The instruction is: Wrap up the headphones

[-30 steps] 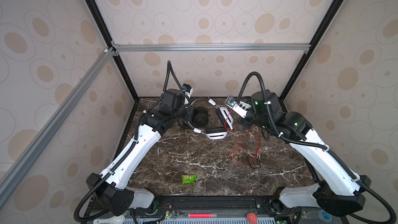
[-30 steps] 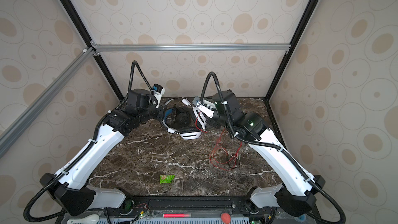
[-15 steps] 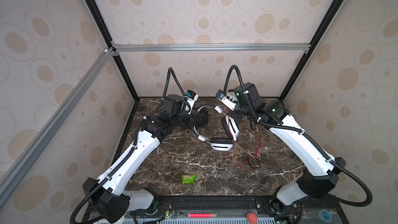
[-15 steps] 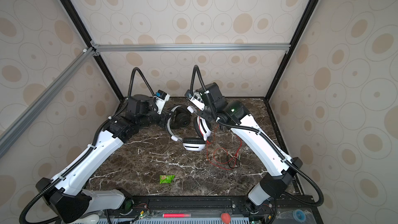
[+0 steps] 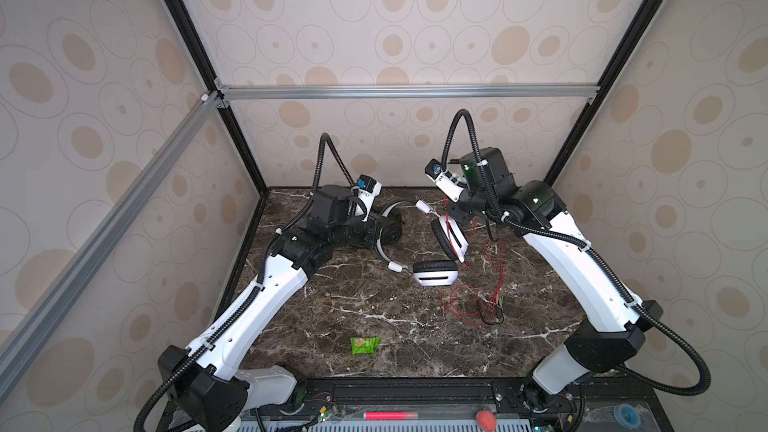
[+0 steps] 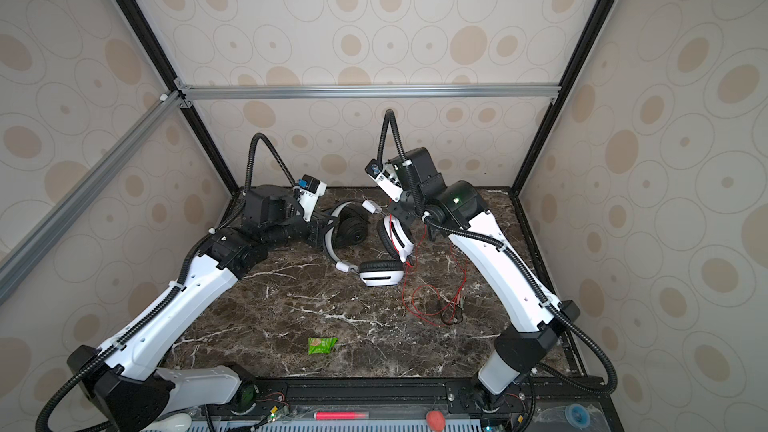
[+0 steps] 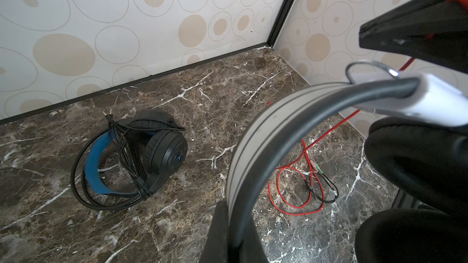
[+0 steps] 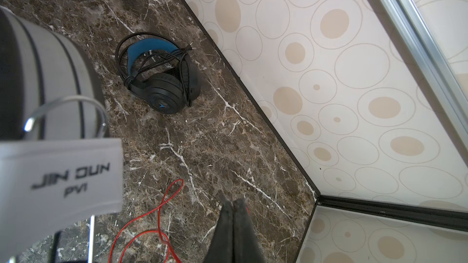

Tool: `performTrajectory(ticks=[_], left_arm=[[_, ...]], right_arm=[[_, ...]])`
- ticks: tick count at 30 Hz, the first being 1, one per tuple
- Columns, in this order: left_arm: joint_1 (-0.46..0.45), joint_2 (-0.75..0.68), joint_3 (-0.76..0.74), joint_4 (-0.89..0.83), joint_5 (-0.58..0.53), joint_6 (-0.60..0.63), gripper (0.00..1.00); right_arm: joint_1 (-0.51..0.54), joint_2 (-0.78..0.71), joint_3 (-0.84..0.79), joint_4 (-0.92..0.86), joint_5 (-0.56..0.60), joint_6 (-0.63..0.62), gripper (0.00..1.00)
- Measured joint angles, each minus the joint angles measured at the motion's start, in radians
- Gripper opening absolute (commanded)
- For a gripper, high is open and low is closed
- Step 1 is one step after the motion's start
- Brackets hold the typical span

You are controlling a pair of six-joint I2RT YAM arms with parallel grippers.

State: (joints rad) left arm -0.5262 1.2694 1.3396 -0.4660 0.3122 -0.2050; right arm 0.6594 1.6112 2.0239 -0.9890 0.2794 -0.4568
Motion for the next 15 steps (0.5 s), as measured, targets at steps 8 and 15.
performTrajectory(ticks=[8,15], left_arm=[[-0.006,0.0,0.0,0.007,0.09,0.003,0.0],[-0.015,0.0,0.002,0.014,0.172,0.004,0.0]], right_arm=[[-0.006,0.002,0.003,0.006,-0.03,-0.004,0.2],[-0.026,0.001,-0.021,0.039,-0.071,0.0,0.22]])
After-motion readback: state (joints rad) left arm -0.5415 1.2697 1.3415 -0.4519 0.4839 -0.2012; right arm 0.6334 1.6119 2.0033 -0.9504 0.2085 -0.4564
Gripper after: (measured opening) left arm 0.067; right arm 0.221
